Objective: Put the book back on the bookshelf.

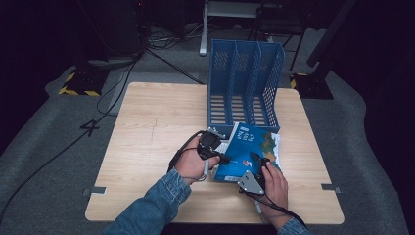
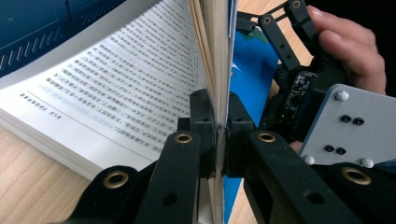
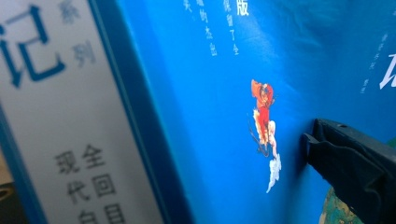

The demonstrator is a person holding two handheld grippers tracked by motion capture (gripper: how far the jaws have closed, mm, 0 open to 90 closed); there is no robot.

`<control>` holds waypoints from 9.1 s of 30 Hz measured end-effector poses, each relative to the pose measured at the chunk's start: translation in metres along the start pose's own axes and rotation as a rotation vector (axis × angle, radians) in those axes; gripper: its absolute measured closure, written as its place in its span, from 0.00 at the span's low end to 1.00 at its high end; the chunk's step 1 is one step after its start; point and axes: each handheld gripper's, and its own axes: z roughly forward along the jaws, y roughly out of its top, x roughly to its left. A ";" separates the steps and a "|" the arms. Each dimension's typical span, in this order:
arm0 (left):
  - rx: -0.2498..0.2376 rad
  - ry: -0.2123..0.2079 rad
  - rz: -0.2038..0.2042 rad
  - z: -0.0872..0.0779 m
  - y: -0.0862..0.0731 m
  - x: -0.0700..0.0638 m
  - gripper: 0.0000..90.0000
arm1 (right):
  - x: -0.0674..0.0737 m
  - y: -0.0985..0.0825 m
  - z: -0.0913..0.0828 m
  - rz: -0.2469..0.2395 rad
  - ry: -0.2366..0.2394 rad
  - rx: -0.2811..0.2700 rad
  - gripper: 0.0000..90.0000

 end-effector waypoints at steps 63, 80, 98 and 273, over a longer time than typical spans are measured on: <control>-0.236 0.103 -0.136 -0.027 -0.036 0.049 0.54 | 0.000 0.026 0.008 -0.249 0.039 0.147 0.66; -0.197 0.508 -0.123 -0.055 -0.098 0.131 0.44 | -0.017 0.039 -0.006 -0.154 0.090 0.109 0.68; -0.207 0.612 -0.123 -0.060 -0.126 0.172 0.39 | -0.065 0.052 -0.034 0.200 0.159 -0.010 0.68; -0.202 0.643 -0.141 -0.053 -0.118 0.172 0.34 | -0.171 0.126 0.212 0.921 -0.013 -0.057 0.67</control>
